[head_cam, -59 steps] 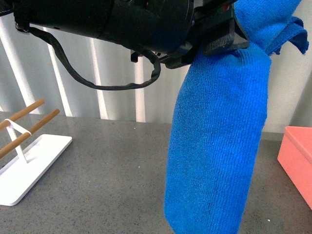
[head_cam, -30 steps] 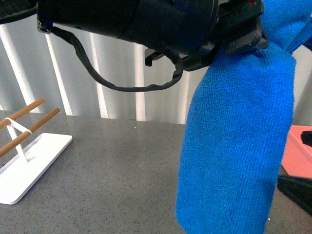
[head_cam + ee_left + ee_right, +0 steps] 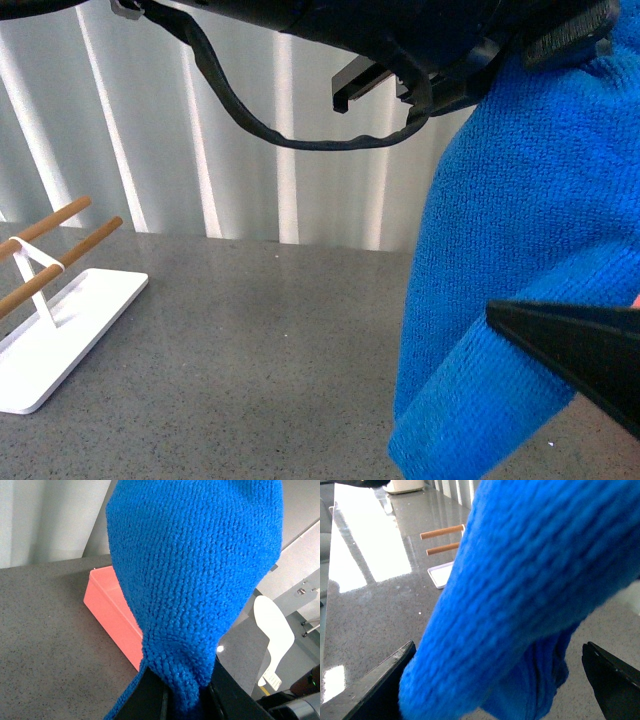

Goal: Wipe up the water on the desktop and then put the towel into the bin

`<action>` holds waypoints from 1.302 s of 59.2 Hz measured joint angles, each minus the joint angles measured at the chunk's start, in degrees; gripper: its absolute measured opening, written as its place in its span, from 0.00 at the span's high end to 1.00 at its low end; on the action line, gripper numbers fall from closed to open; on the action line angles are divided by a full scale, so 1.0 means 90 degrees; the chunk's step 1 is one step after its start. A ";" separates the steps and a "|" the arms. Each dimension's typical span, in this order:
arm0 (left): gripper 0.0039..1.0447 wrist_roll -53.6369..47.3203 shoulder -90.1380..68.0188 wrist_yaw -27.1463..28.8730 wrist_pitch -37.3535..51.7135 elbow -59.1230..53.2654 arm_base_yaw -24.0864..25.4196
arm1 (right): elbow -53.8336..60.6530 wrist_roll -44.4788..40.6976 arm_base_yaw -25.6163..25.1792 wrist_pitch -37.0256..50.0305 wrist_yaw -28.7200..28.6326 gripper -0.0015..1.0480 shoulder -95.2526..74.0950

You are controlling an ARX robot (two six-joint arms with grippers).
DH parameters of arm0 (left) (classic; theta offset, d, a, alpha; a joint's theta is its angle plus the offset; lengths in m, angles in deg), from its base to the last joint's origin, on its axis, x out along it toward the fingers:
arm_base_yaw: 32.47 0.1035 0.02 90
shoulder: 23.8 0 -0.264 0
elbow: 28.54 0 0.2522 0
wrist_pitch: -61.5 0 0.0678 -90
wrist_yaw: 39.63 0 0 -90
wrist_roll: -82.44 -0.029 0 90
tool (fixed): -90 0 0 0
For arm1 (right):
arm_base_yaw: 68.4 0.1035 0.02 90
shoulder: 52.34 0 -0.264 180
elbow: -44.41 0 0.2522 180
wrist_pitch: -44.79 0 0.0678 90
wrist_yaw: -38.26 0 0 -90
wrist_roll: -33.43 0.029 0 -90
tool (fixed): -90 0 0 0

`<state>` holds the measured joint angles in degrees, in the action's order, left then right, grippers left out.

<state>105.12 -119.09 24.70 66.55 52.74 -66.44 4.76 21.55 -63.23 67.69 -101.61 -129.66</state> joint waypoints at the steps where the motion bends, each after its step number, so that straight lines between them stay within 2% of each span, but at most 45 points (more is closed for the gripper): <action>1: 0.92 0.0002 0.0000 0.0000 -0.0005 0.0005 -0.0002 | -0.0024 0.0002 -0.0002 0.0000 0.0000 0.14 -0.0010; 15: 0.92 0.0017 0.0000 -0.0002 -0.0019 0.0032 -0.0007 | -0.0228 0.0085 -0.0075 0.0061 0.0034 0.46 -0.0119; 20: 0.92 0.0019 0.0000 -0.0007 -0.0022 0.0034 -0.0007 | -0.0243 0.0163 -0.0119 0.0158 0.0053 0.62 -0.0112; 35: 0.92 0.0068 0.0000 -0.0046 -0.0022 0.0034 0.0027 | -0.0240 0.0311 -0.0306 0.0325 0.0095 0.93 -0.0010; 38: 0.92 0.0075 0.0000 -0.0049 -0.0022 0.0034 0.0034 | -0.0240 0.0340 -0.0362 0.0359 0.0102 0.96 0.0022; 57: 0.92 0.0119 0.0000 -0.0044 -0.0148 0.0036 0.0104 | -0.0243 0.0685 -0.0525 0.0704 0.0272 0.96 0.0112; 67: 0.66 0.0163 0.0000 -0.0027 -0.0253 0.0036 0.0364 | -0.0340 0.1195 -0.0605 0.1039 0.0505 0.96 0.0165; 77: 0.42 0.0143 0.0005 -0.0090 -0.0306 -0.0066 0.0840 | -0.0568 0.1256 -0.0690 0.0561 0.0998 0.96 0.0187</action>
<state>106.41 -119.04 23.89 63.79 52.15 -58.88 -0.35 32.85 -69.43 72.74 -92.63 -127.97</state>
